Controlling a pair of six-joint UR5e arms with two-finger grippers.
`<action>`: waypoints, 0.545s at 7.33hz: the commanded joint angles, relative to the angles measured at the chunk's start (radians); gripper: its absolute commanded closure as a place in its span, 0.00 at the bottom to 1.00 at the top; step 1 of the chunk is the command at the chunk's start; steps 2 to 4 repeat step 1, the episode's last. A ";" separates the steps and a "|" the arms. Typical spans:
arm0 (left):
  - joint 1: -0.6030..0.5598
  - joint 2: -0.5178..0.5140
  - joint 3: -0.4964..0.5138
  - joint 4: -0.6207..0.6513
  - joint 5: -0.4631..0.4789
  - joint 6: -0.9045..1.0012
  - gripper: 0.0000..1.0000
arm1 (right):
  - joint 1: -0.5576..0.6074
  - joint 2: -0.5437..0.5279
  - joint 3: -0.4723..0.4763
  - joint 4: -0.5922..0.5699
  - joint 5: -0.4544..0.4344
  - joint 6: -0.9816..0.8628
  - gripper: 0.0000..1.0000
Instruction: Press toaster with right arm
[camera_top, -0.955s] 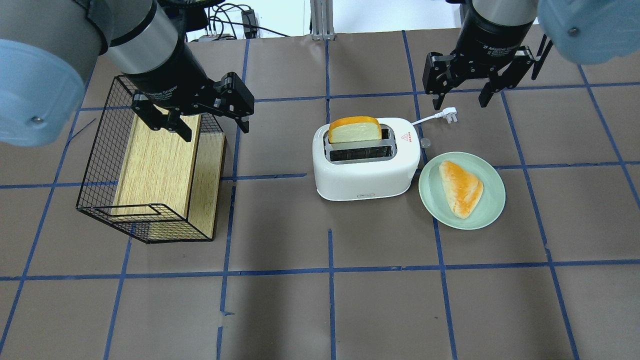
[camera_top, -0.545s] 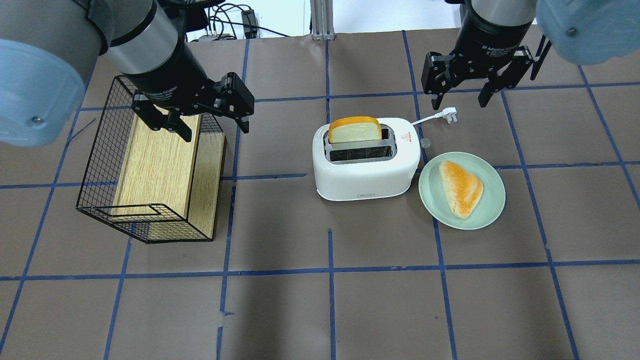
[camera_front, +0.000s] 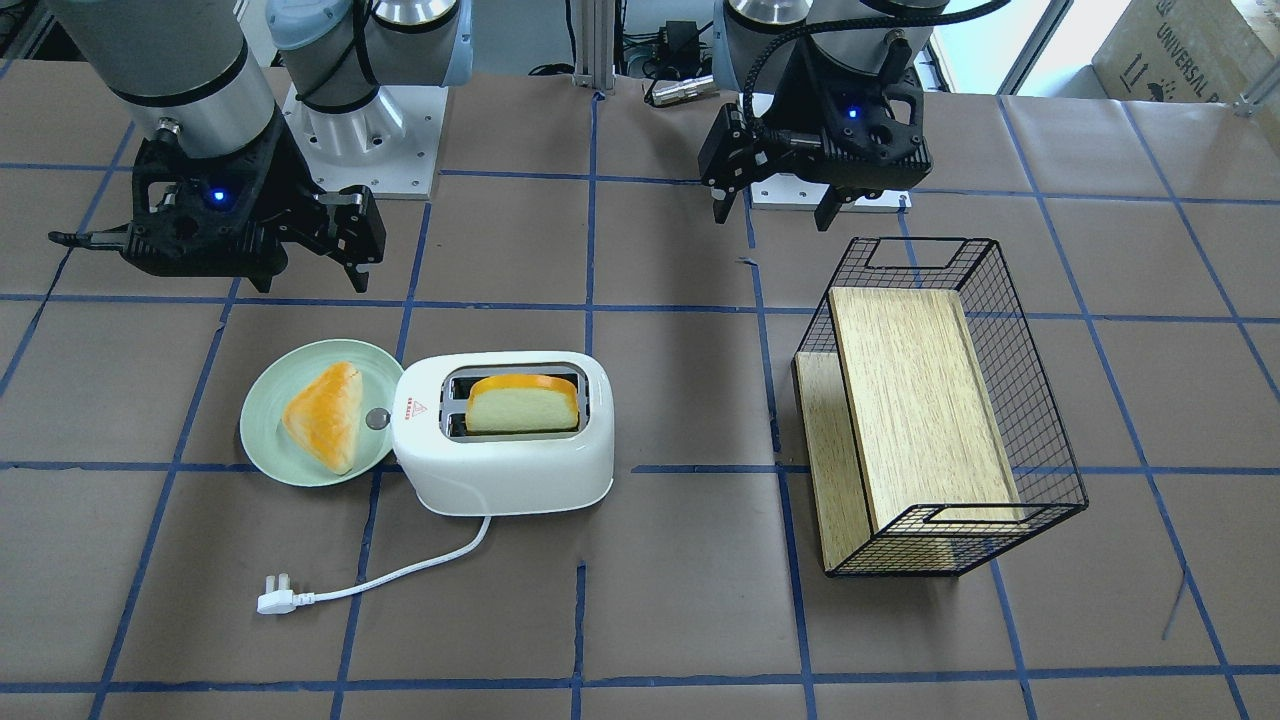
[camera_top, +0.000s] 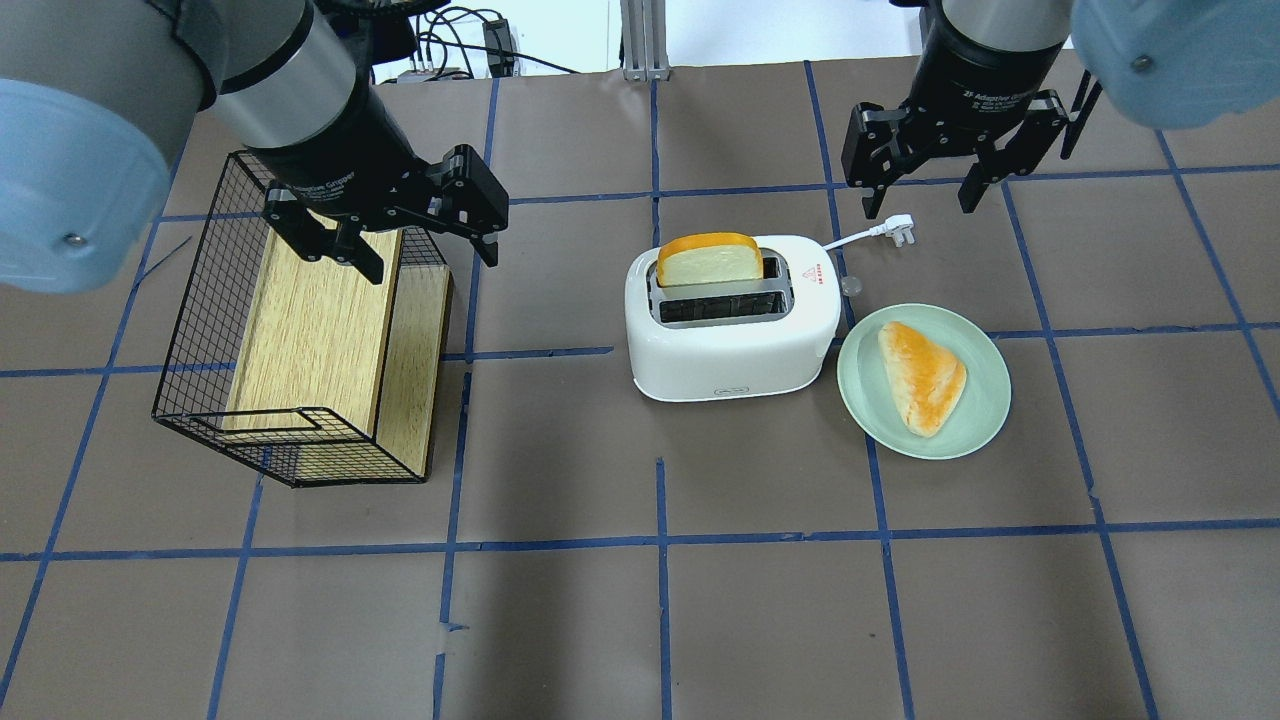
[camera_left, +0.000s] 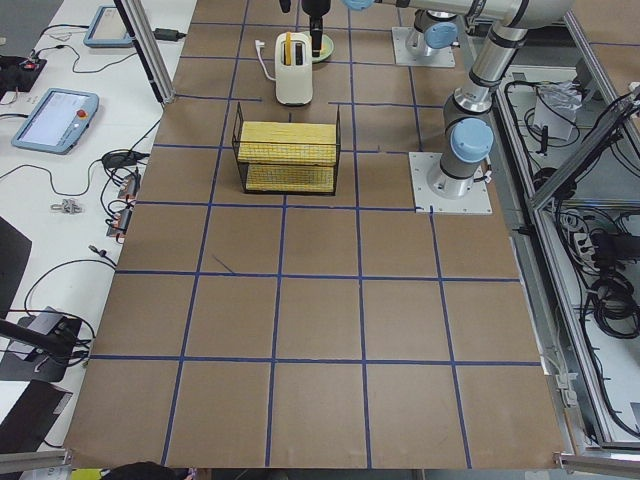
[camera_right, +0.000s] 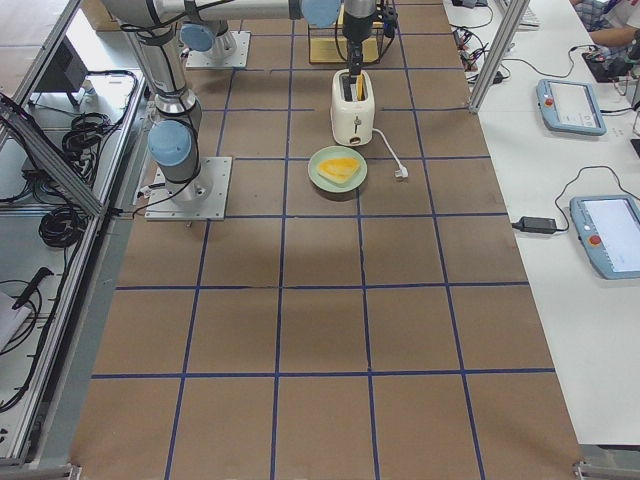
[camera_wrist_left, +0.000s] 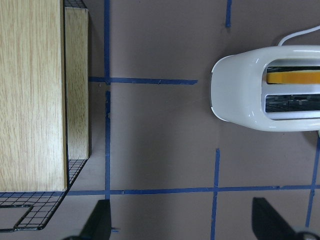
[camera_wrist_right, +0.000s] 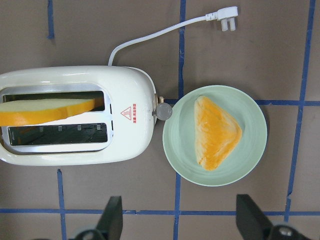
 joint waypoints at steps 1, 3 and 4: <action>0.000 0.000 0.000 0.000 0.000 0.000 0.00 | 0.000 0.001 0.000 -0.003 0.000 0.000 0.17; 0.000 0.000 0.000 0.000 0.000 0.000 0.00 | 0.000 0.001 0.000 -0.003 0.000 0.000 0.17; 0.000 0.000 0.000 0.000 0.000 0.000 0.00 | 0.000 0.001 0.000 -0.003 0.000 0.000 0.17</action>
